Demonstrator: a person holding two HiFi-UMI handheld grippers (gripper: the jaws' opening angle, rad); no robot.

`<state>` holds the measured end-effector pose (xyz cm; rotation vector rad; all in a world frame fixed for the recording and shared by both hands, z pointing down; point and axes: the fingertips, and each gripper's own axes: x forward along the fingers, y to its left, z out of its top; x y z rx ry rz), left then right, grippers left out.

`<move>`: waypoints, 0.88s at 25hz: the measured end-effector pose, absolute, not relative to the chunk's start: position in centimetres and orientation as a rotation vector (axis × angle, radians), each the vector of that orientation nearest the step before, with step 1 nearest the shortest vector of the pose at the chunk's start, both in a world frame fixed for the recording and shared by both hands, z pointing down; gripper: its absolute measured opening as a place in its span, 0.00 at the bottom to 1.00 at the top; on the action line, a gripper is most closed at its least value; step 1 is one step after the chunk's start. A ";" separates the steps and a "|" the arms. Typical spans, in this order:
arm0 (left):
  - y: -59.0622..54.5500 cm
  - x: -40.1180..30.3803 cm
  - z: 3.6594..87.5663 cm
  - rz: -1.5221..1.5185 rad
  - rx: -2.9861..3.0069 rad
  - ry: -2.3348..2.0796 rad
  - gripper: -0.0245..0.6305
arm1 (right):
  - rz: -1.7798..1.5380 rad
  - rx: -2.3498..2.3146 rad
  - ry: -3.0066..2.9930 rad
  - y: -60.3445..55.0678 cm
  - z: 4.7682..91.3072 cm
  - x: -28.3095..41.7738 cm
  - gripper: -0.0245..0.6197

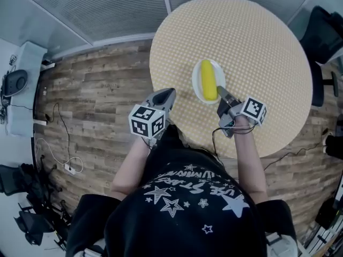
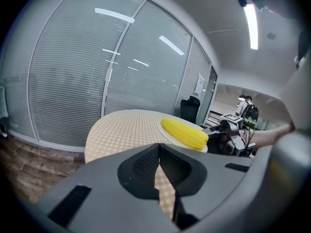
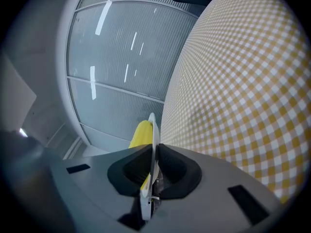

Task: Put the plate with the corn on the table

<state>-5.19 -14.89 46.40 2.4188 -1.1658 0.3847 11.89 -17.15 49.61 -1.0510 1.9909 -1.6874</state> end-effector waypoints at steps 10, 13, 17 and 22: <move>-22.9 -8.4 48.2 0.454 2.443 -1.081 0.05 | -1.654 -1.087 1.952 -24.4 50.6 7.8 0.10; -25.3 -9.1 48.7 0.481 2.458 -1.040 0.05 | -1.655 -1.102 1.933 -26.5 51.2 6.6 0.10; -29.7 -11.2 50.4 0.490 2.459 -1.007 0.05 | -1.664 -1.143 1.912 -30.7 53.3 4.0 0.10; -32.7 -12.3 51.7 0.493 2.444 -0.931 0.05 | -1.682 -1.177 1.861 -33.6 54.2 1.9 0.10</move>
